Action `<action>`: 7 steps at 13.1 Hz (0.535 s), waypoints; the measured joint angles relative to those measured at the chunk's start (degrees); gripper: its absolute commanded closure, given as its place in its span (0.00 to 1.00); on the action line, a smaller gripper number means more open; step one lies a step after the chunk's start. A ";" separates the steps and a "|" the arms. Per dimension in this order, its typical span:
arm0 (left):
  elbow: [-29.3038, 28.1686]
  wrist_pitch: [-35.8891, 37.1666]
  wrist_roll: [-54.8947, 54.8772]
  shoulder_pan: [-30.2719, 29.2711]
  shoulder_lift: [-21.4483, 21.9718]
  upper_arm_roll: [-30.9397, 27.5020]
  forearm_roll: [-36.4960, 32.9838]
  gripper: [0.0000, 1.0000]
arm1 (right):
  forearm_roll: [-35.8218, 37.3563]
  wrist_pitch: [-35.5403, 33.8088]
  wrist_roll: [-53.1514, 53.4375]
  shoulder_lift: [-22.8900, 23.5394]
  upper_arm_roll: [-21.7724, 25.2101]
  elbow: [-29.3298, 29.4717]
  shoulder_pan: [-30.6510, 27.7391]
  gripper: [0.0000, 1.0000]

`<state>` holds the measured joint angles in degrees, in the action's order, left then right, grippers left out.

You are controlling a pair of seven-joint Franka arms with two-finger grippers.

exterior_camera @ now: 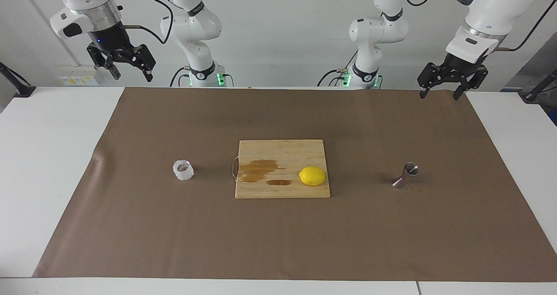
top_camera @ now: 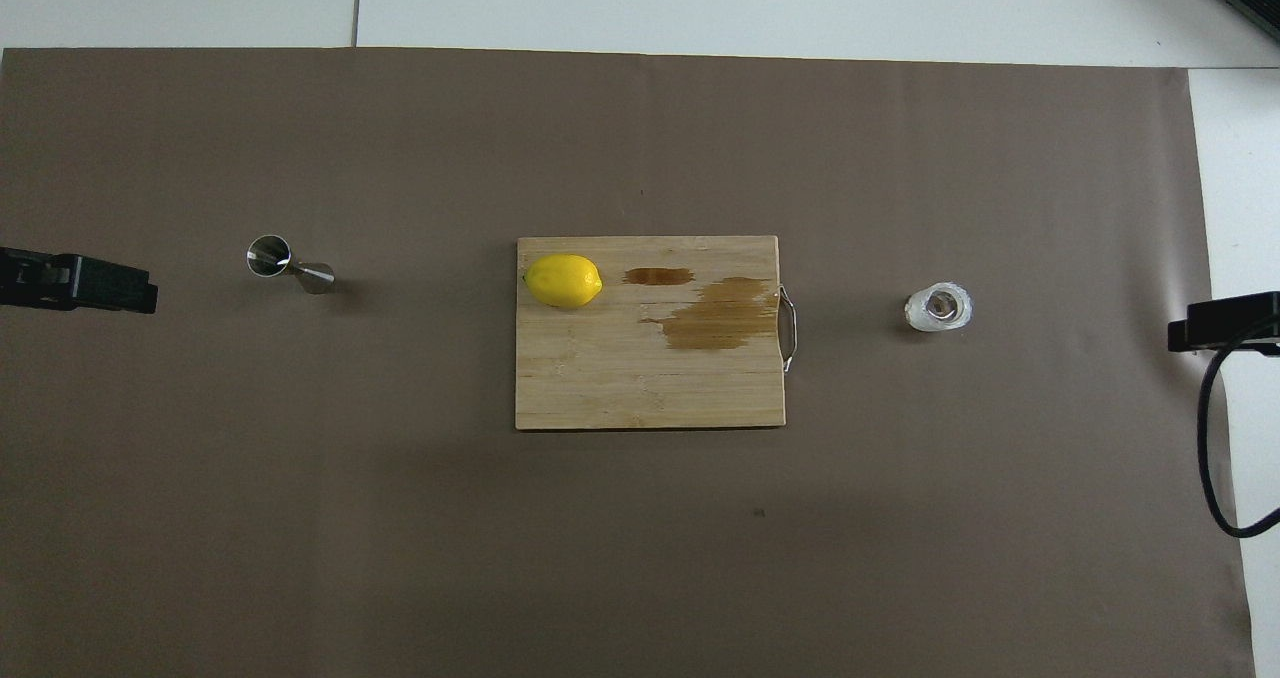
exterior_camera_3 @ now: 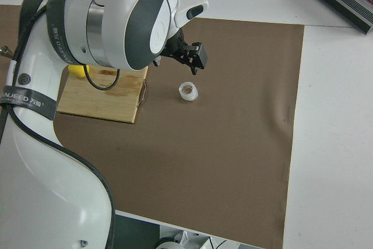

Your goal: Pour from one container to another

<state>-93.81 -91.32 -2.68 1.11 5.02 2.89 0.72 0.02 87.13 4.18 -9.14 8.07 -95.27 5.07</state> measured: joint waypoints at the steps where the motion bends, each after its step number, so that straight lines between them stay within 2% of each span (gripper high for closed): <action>1: -0.06 0.00 0.00 0.00 0.01 0.00 0.00 0.00 | 0.00 0.00 0.00 0.00 0.00 0.00 0.00 0.00; 7: -0.40 0.01 0.00 0.00 0.05 0.02 0.00 0.00 | 0.00 0.00 0.00 0.00 0.00 0.00 0.00 0.00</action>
<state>-94.21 -91.31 -2.68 1.11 5.07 2.91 0.72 0.02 87.13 4.18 -9.15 8.07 -95.27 5.07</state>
